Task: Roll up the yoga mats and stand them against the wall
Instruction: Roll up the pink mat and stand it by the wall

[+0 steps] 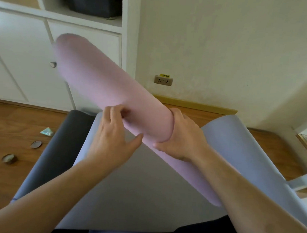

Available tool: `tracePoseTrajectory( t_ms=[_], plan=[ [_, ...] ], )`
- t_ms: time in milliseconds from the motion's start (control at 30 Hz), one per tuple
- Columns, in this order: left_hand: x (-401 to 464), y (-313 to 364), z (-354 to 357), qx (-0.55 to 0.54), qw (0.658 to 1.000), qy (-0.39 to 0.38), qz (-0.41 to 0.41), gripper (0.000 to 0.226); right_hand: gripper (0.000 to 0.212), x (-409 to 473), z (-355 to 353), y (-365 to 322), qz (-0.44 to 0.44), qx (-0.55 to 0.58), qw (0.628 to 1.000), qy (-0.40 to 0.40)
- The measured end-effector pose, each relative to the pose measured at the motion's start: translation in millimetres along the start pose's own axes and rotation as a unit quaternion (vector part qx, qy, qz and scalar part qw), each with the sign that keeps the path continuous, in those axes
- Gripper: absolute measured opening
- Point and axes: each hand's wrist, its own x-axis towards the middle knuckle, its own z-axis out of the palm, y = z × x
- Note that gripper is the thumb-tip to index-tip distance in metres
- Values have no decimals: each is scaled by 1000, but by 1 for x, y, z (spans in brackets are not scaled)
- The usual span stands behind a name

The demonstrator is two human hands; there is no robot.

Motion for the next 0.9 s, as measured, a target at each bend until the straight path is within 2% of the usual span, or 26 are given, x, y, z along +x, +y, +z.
tracePoseTrajectory(
  t_ms=[67,100,200,300,333,367,433,500,567,600,667,800,900],
  plan=[
    [10,9,-4,-143,983,-33,-108,79,99,-2,6,-1,11,44,998,37],
    [14,12,-4,-190,970,-23,-150,84,98,-3,10,-2,15,62,997,50],
    [27,13,-6,-274,935,-1,-226,103,104,-8,18,-13,27,88,993,67],
    [40,8,-20,-469,837,-25,-282,109,109,-20,33,-28,8,76,988,132],
    [43,6,-27,-509,813,-24,-284,106,110,-26,39,-34,4,81,985,154],
    [46,5,-32,-529,804,-23,-272,100,110,-31,46,-39,1,98,981,167],
    [45,3,-39,-538,808,-32,-239,87,109,-40,51,-47,3,141,978,154],
    [43,-2,-40,-523,823,-35,-217,82,105,-40,46,-44,14,188,981,55],
    [39,-8,-38,-502,843,-34,-191,84,89,-32,35,-30,5,273,960,-65],
    [36,-9,-37,-492,852,-41,-173,87,80,-28,26,-23,-1,317,943,-98],
    [27,-8,-32,-477,866,-67,-134,93,74,-23,4,-15,-10,413,906,-97],
    [2,2,3,-433,889,-120,-89,112,84,-24,-29,-12,-65,540,838,-51],
    [-14,3,33,-411,894,-159,-79,124,100,-30,-37,1,-80,499,860,-69]
  ],
)
